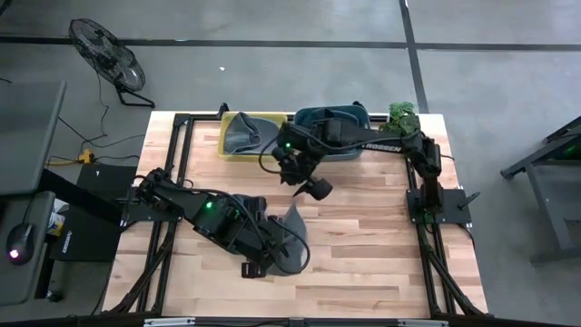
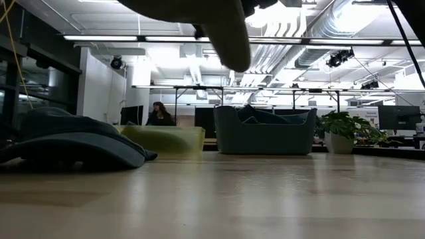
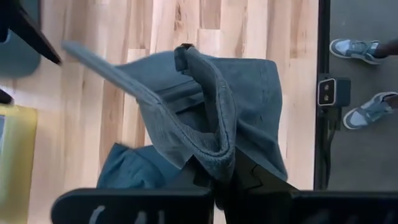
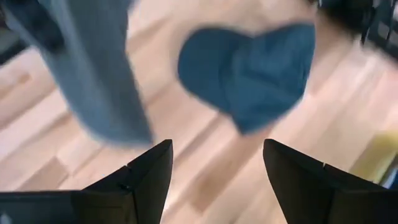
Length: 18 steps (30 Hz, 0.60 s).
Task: Pick & Place hat
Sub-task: Put the gray cap into the yellow bin
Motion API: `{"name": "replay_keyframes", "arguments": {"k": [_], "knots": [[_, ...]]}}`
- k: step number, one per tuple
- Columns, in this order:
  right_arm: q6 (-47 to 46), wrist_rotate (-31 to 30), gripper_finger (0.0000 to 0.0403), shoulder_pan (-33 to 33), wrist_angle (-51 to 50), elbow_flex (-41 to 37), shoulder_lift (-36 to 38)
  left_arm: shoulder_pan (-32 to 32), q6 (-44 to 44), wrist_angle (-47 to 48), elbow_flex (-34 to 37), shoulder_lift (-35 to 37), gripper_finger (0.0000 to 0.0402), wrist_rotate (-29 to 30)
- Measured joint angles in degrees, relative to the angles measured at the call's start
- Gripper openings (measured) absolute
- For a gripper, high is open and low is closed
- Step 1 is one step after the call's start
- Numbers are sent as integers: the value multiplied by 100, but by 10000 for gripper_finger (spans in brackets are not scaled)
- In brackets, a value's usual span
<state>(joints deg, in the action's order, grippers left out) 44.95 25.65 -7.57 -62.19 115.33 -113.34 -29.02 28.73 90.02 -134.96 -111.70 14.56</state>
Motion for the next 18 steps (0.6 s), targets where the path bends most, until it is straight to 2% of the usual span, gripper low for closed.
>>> {"name": "replay_keyframes", "arguments": {"k": [4,8,12,18], "knots": [[4,-325,245,-118,-564,0,0,0,2,0,2,0,0,-54],[-103,-51,245,-179,-759,0,0,0,16,0,2,0,0,-27],[-103,197,245,-65,-551,0,0,0,16,0,2,0,0,-19],[-107,231,245,176,-473,0,-16,0,15,0,2,-2,0,-32]]}}
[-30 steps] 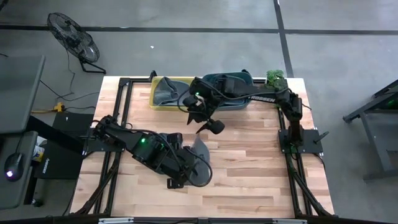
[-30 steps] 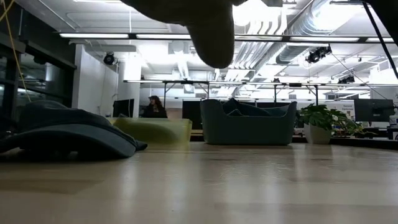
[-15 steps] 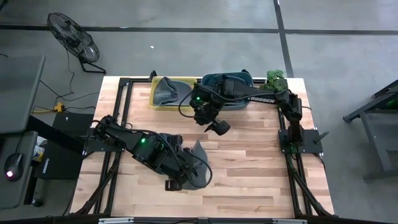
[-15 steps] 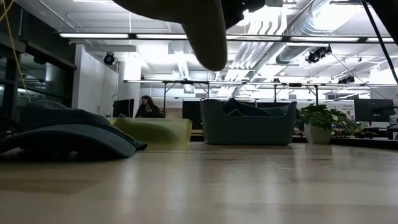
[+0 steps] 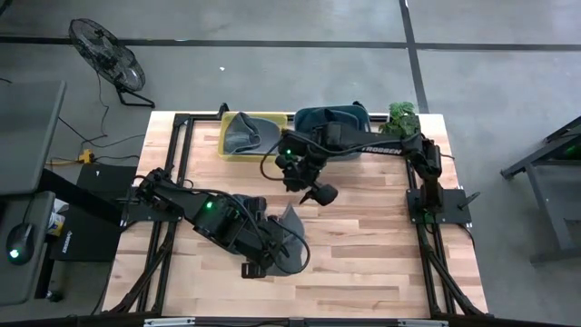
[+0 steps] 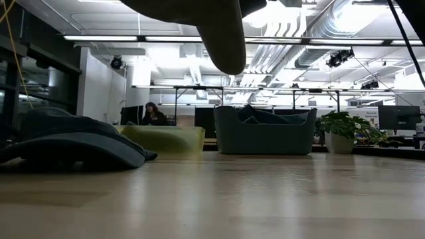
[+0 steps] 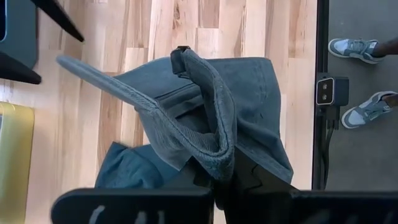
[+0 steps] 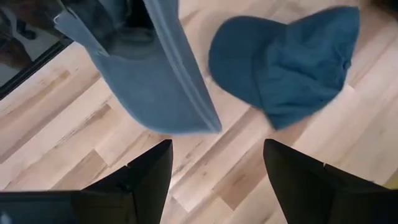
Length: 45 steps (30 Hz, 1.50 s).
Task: Pick & Place hat
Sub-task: Put the gray cap into the yellow bin
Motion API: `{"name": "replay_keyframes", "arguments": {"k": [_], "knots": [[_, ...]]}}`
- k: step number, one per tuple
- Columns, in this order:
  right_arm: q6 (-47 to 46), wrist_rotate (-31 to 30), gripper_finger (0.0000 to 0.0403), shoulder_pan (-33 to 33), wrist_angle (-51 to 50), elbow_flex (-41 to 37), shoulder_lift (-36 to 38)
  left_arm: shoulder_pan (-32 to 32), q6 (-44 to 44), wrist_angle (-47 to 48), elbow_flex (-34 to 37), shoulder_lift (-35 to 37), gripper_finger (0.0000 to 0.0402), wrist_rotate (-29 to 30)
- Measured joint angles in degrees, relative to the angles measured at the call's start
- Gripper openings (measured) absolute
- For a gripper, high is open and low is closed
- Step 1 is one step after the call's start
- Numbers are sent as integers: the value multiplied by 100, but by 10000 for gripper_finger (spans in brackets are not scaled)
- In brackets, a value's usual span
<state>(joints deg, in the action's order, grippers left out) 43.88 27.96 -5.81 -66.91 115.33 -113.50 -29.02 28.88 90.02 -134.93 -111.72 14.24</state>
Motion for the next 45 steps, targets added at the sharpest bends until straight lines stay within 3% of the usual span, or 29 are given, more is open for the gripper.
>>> {"name": "replay_keyframes", "arguments": {"k": [14,18,26,32,39,45], "knots": [[-647,451,229,445,183,0,-261,0,-10,2,4,-7,0,27],[-816,445,177,447,186,0,-266,0,-11,2,4,-7,0,28],[-889,378,16,433,-19,1,-266,4,-11,22,4,-7,0,35],[-1035,203,7,451,-108,2,-264,27,6,20,4,-7,11,-343],[-1246,-451,5,594,-223,0,-259,14,-6,-65,4,-7,24,-834],[-1416,-856,5,620,-406,0,-262,15,-15,-46,4,-7,32,-638]]}}
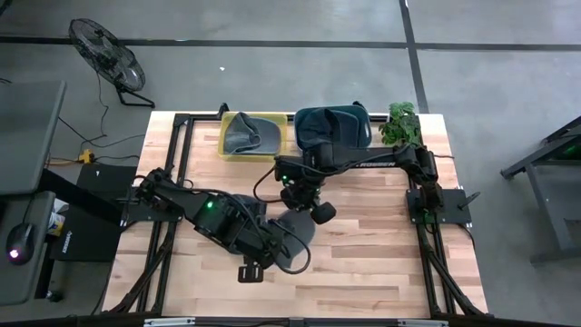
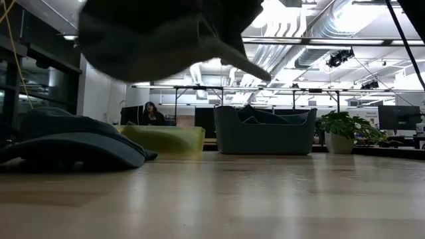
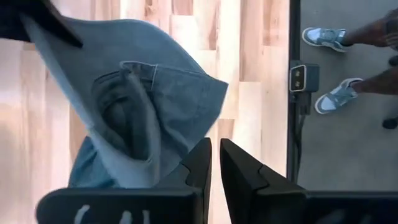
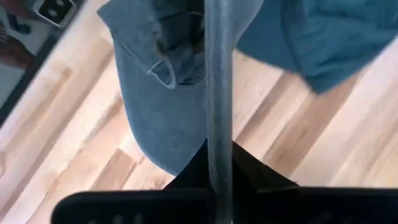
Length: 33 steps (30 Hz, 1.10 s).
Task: Pick & Place hat
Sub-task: Put the gray cap into the yellow bin
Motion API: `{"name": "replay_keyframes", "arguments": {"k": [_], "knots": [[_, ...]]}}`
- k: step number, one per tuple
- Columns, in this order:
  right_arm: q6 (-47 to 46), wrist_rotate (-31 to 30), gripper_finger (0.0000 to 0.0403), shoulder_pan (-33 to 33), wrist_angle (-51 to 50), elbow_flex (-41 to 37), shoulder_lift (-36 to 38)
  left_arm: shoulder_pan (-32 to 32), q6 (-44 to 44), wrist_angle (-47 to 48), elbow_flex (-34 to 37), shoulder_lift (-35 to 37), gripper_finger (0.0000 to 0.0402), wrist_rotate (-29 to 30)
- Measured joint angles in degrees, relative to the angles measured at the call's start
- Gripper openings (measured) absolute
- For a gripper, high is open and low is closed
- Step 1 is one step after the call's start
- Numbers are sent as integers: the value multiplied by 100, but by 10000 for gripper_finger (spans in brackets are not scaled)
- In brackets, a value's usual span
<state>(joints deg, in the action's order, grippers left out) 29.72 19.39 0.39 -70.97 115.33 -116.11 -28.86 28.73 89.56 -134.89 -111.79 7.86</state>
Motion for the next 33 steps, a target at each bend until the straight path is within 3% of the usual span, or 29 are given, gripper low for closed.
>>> {"name": "replay_keyframes", "arguments": {"k": [4,9,15,24,33], "knots": [[-209,-376,5,-31,-309,0,2,0,1,40,0,0,72,203],[-678,-710,5,-158,-709,0,0,-2,61,42,0,2,128,925],[-1064,-975,5,-279,-997,0,37,-4,17,45,346,475,132,1790],[-1431,-1010,5,-385,-1020,0,421,-6,933,-75,2826,2369,101,2198],[-1557,-1136,5,-640,-896,0,492,-4,1147,-2072,5712,4285,99,2427]]}}
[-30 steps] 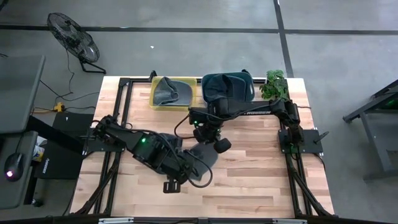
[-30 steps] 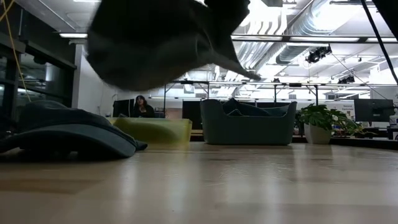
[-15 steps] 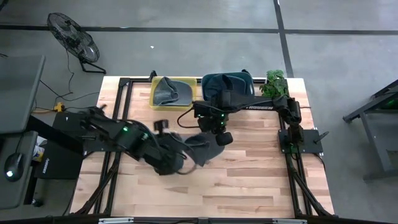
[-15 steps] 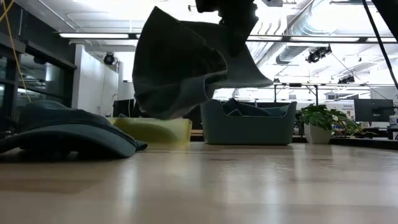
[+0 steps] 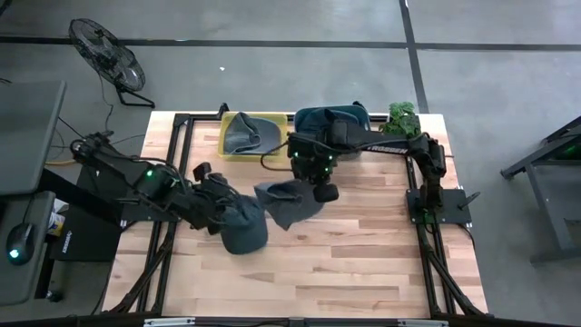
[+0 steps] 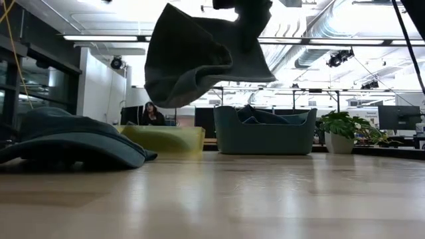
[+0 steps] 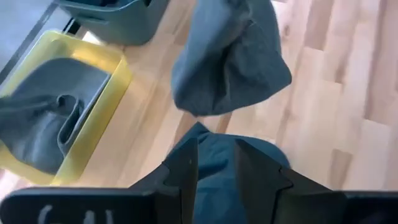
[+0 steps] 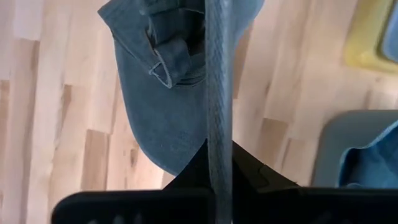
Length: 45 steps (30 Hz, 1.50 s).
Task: Pick & Place hat
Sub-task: Put the gray cap into the yellow bin
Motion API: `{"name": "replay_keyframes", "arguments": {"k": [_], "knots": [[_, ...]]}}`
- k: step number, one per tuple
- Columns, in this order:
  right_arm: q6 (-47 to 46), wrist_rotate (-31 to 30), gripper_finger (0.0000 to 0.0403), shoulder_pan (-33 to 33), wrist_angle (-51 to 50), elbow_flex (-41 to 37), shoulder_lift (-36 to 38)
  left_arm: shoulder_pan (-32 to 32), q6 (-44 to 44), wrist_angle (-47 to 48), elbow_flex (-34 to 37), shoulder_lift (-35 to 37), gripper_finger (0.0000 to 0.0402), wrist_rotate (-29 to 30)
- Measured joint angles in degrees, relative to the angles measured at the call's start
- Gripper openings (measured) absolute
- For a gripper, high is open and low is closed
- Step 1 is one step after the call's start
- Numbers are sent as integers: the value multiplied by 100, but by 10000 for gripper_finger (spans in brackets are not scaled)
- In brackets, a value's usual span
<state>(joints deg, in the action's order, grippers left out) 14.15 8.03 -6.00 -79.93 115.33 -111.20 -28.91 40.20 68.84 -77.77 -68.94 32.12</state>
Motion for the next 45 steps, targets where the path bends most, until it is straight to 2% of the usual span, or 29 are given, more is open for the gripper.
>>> {"name": "replay_keyframes", "arguments": {"k": [5,10,15,20,23,28,34,40,43,45], "knots": [[440,352,5,-536,514,0,0,2,333,-703,1223,877,99,316],[956,964,5,-1332,1369,0,0,7,513,-1313,2024,1544,99,679],[1181,1671,5,-2029,2389,0,0,7,570,-1689,2305,1863,98,1098],[1204,2420,5,-2639,3318,0,-53,10,668,-1681,2305,1929,98,1914],[1233,2714,5,-2900,3685,0,-184,170,759,-1682,2307,1929,98,2195],[1088,3315,5,-3169,4124,0,-475,647,849,-1731,2307,1929,98,2055],[646,3623,5,-3204,4778,194,-859,1152,758,-1899,2307,1927,99,1567],[374,3768,5,-3193,4737,1158,-1565,1416,415,-2262,2310,1927,99,1145],[336,3748,5,-3186,4314,1882,-2083,1473,151,-2433,2310,1927,99,1068],[277,3752,5,-3187,4428,1865,-2236,1469,36,-2499,2310,1927,99,1016]]}}
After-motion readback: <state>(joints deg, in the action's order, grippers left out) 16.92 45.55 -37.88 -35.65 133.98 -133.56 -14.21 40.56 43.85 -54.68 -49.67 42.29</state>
